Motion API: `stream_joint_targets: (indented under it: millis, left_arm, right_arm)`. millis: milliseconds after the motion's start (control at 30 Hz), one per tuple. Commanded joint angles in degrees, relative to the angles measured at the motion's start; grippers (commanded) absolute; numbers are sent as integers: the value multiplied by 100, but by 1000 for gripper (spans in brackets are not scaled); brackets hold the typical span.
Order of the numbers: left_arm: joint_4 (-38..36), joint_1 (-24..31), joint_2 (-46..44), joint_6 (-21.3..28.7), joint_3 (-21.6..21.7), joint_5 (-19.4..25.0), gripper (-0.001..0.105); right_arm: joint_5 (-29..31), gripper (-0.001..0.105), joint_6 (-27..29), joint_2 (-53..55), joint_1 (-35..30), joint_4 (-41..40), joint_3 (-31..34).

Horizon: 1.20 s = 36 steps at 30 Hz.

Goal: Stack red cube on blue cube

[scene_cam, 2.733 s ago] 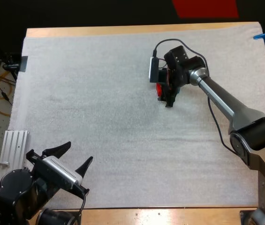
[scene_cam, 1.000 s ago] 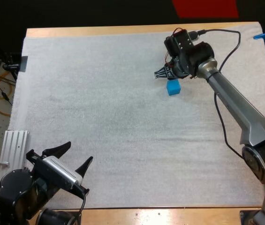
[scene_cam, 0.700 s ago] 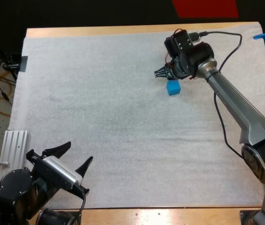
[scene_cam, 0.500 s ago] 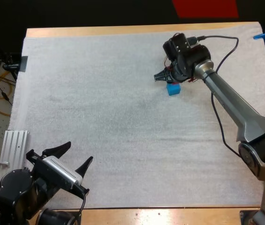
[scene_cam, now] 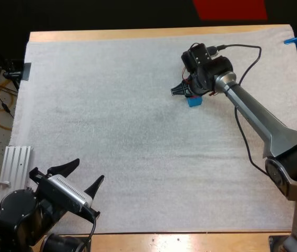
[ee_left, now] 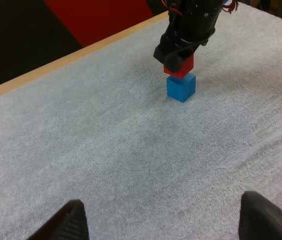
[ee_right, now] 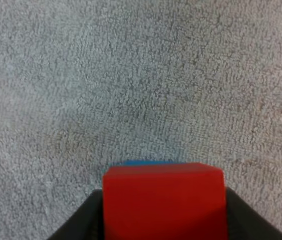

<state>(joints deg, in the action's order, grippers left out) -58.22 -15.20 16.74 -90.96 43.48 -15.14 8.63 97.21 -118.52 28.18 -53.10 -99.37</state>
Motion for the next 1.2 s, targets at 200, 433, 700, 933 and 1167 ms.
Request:
stream_joint_targets:
  millis: [200, 433, 700, 933, 1167]
  left_arm:
    - [16, -16, 11, 0, 36, -9, 63]
    - [16, -16, 11, 0, 36, -9, 63]
    - [16, -16, 11, 0, 36, -9, 63]
    - [16, -16, 11, 0, 36, -9, 63]
    - [26, -16, 11, 421, 36, -9, 63]
  right_arm:
    - [-26, 10, 67, -98, 3, -129, -9]
    - [-27, 49, 67, -98, 3, -120, -9]
    - [145, 50, 54, -98, 3, 22, -9]
    - [145, 56, 8, 15, 3, 63, -9]
    - [145, 71, 64, 424, 3, 51, -27]
